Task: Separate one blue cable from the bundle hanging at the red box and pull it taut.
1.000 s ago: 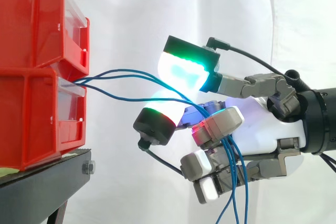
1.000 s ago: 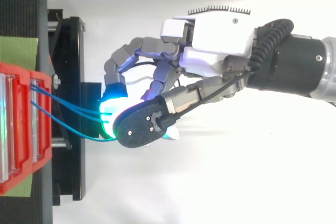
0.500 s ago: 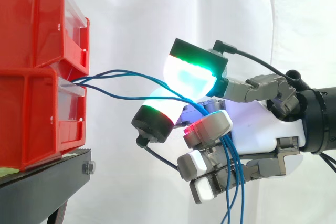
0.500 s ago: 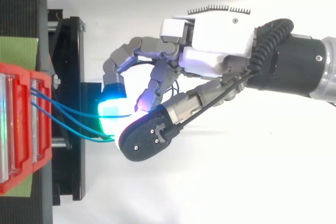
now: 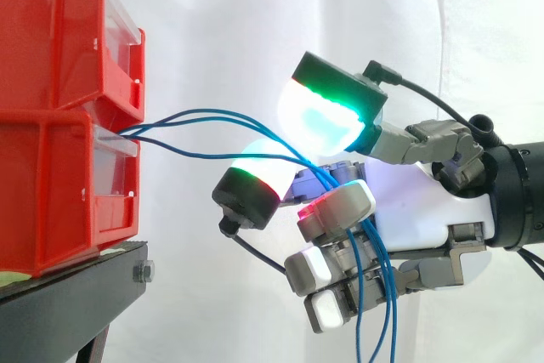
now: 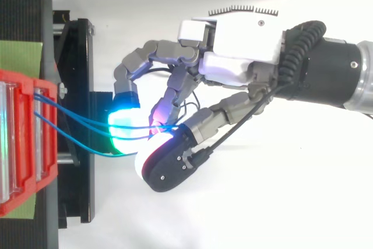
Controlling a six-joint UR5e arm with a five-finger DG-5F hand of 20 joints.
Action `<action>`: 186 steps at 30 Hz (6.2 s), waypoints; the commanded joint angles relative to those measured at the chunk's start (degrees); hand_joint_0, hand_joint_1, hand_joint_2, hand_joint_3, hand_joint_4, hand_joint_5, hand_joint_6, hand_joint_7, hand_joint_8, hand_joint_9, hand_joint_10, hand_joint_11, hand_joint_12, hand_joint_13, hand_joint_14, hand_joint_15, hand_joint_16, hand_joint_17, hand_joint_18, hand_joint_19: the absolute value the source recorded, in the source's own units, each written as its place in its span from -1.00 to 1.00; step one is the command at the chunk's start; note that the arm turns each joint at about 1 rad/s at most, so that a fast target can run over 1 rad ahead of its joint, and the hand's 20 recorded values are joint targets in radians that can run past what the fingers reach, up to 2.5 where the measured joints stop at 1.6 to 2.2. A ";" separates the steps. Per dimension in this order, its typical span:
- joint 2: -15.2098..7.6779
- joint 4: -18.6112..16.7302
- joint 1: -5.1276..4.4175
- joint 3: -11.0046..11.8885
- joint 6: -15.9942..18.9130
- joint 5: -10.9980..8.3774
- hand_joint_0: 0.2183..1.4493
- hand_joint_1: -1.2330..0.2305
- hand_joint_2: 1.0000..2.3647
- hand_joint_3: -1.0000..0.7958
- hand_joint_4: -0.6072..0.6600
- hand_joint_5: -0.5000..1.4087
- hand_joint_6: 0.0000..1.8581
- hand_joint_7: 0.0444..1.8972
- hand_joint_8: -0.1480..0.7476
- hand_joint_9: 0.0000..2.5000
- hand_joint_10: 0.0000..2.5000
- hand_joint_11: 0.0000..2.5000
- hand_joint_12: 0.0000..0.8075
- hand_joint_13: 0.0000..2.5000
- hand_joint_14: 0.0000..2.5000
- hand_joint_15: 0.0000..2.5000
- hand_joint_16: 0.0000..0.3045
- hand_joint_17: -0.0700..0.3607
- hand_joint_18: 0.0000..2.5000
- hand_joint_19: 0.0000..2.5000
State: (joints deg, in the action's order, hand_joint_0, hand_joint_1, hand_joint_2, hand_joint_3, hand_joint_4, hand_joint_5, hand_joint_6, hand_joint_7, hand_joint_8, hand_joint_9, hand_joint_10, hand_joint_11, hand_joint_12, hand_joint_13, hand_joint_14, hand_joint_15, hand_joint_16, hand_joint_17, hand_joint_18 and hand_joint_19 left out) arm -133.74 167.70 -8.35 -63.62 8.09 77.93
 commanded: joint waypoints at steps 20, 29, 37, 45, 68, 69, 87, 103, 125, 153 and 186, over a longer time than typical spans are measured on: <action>0.15 1.67 0.26 0.26 0.17 0.82 -0.13 -0.50 -1.00 -0.44 -0.12 -0.67 -0.01 0.06 0.06 -0.08 -0.99 -0.06 -0.08 -0.27 -0.98 -0.47 -0.67 -0.15 -0.38 -0.52; 0.15 2.11 0.44 0.34 0.26 1.61 -0.10 -0.52 -1.00 -0.44 -0.14 -0.66 0.02 0.19 0.08 -0.04 -0.98 -0.05 -0.09 -0.28 -0.98 -0.48 -0.68 -0.17 -0.39 -0.53; 1.29 2.72 0.53 0.34 0.09 1.79 -0.32 -0.47 -1.00 -0.44 0.01 -0.62 0.00 0.18 0.10 0.00 -0.98 -0.03 -0.08 -0.28 -0.98 -0.47 -0.68 -0.17 -0.40 -0.51; 2.52 5.97 0.70 0.26 0.00 1.88 -0.50 -0.41 -1.00 -0.44 0.05 -0.61 -0.01 0.18 0.13 0.02 -0.98 -0.03 -0.03 -0.27 -0.98 -0.48 -0.66 -0.14 -0.39 -0.50; 2.61 6.50 1.23 0.26 0.00 1.88 -0.52 -0.30 -1.00 -0.44 0.17 -0.68 0.01 -0.04 0.17 -0.09 -0.99 -0.04 0.04 -0.33 -0.98 -0.49 -0.64 -0.09 -0.39 -0.51; 2.61 6.50 1.32 0.26 0.00 1.88 -0.52 -0.26 -1.00 -0.44 0.18 -0.68 0.01 -0.04 0.18 -0.08 -0.99 -0.04 0.04 -0.33 -0.98 -0.50 -0.63 -0.09 -0.39 -0.51; 2.61 6.59 1.32 0.26 0.00 1.79 -0.21 -0.42 -0.98 -0.22 -0.03 -0.69 0.02 0.06 0.11 -0.12 -0.99 -0.06 -0.02 -0.32 -0.98 -0.51 -0.66 -0.13 -0.40 -0.51; 2.61 6.50 1.23 0.34 0.00 1.61 -0.28 -0.36 -1.00 -0.44 0.07 -0.67 0.02 0.04 0.11 -0.09 -0.99 -0.05 -0.05 -0.31 -0.98 -0.50 -0.67 -0.15 -0.38 -0.52; 2.61 6.50 1.05 0.26 0.00 1.53 -0.08 -0.50 -1.00 -0.44 -0.06 -0.68 0.02 0.10 0.07 -0.11 -0.99 -0.08 -0.06 -0.32 -0.98 -0.51 -0.67 -0.15 -0.40 -0.54; 2.52 6.41 1.41 0.26 0.00 1.53 -0.44 -0.02 -1.00 -0.44 0.12 -0.68 -0.01 -0.03 0.10 -0.09 -0.99 -0.10 -0.03 -0.31 -0.98 -0.50 -0.65 -0.13 -0.42 -0.50; 2.52 6.32 1.32 0.26 -0.09 1.53 -0.44 -0.30 -1.00 -0.44 0.07 -0.67 0.02 0.03 0.11 -0.03 -0.99 -0.04 -0.05 -0.28 -0.98 -0.50 -0.66 -0.13 -0.39 -0.53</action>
State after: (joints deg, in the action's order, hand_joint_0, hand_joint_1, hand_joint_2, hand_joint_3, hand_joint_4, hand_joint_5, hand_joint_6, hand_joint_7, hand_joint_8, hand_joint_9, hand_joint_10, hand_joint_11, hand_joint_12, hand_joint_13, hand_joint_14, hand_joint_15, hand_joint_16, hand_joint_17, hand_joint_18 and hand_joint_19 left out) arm -131.21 174.02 -7.01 -63.41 8.05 79.46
